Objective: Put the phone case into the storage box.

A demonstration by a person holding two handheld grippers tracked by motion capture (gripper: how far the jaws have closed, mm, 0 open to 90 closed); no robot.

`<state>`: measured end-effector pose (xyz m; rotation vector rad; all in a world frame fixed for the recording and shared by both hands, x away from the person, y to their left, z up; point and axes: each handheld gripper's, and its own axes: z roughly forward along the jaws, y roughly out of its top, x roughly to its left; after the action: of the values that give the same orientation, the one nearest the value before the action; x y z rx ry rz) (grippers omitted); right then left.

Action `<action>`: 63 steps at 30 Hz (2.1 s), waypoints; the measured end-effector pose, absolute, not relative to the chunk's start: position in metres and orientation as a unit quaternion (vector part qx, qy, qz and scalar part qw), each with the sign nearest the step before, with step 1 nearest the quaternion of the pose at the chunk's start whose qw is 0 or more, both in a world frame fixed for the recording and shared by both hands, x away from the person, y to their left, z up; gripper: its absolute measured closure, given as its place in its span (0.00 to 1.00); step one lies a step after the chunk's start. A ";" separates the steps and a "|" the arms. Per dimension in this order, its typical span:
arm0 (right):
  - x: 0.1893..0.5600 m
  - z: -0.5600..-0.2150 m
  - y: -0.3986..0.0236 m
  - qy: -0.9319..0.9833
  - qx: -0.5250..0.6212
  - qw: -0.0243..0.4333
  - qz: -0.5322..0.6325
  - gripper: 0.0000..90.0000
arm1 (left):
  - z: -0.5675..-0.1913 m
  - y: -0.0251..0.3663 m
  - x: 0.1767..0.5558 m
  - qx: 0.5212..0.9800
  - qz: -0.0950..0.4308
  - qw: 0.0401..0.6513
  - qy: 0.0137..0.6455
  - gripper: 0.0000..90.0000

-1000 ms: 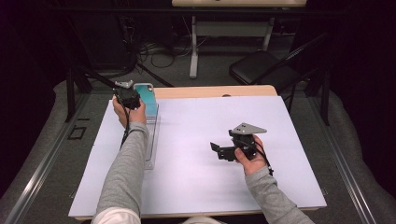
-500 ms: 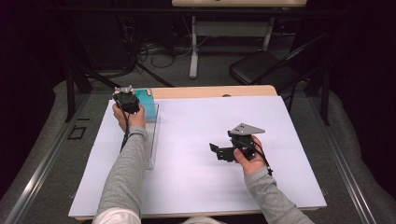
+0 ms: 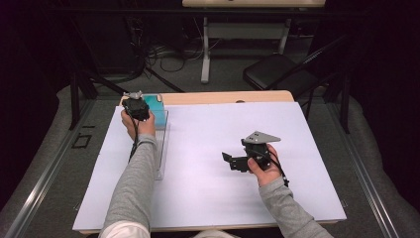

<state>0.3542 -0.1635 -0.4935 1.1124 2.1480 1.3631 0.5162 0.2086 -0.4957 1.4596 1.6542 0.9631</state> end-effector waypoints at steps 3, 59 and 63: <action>0.354 -0.494 -0.163 0.762 0.393 0.181 0.482 0.13 | -0.496 0.206 0.516 0.570 0.378 0.356 0.636 0.97; 0.354 -0.494 -0.162 0.763 0.392 0.183 0.480 0.13 | -0.485 0.215 0.510 0.566 0.378 0.370 0.633 0.50; 0.353 -0.494 -0.161 0.764 0.391 0.184 0.479 0.13 | -0.483 0.217 0.508 0.566 0.377 0.368 0.634 0.50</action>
<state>0.3533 -0.1612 -0.4938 1.1016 2.1547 1.3517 0.5075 0.2166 -0.4828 1.4540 1.6270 0.9677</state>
